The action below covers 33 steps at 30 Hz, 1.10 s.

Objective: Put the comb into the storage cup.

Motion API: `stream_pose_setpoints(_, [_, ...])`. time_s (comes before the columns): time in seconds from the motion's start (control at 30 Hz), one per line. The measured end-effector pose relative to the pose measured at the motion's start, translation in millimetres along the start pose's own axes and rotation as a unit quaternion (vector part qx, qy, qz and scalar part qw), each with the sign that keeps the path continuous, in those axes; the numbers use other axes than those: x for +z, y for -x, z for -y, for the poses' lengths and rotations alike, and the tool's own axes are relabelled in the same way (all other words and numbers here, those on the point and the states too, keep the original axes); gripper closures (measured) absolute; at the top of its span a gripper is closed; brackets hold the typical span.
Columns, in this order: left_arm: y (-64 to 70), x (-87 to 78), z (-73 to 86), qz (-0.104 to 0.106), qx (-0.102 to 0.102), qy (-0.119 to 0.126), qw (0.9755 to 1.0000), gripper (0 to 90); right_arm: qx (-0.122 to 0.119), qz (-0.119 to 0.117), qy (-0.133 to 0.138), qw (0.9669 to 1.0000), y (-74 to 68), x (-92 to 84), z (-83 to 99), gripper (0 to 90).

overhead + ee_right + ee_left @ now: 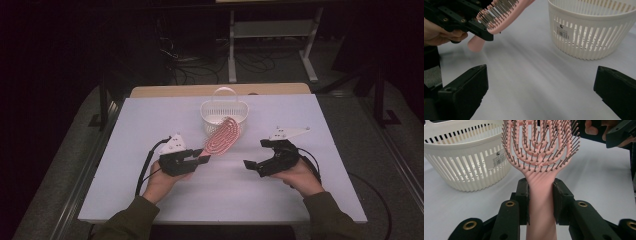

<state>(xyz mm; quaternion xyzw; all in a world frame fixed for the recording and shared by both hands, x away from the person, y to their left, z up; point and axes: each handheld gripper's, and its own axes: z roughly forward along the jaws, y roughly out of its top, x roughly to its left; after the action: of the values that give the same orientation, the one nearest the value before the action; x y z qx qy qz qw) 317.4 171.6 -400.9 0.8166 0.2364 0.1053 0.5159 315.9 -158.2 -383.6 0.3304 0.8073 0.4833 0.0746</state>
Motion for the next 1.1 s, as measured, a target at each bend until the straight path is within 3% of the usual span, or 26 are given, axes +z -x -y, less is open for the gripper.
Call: stream_pose_setpoints(1.1, [5.4,0.1,5.1,-0.009,0.01,-0.001,0.9999,70.3,-0.009,-0.037,0.024,0.999,-6.6,15.5,-32.0,0.0])
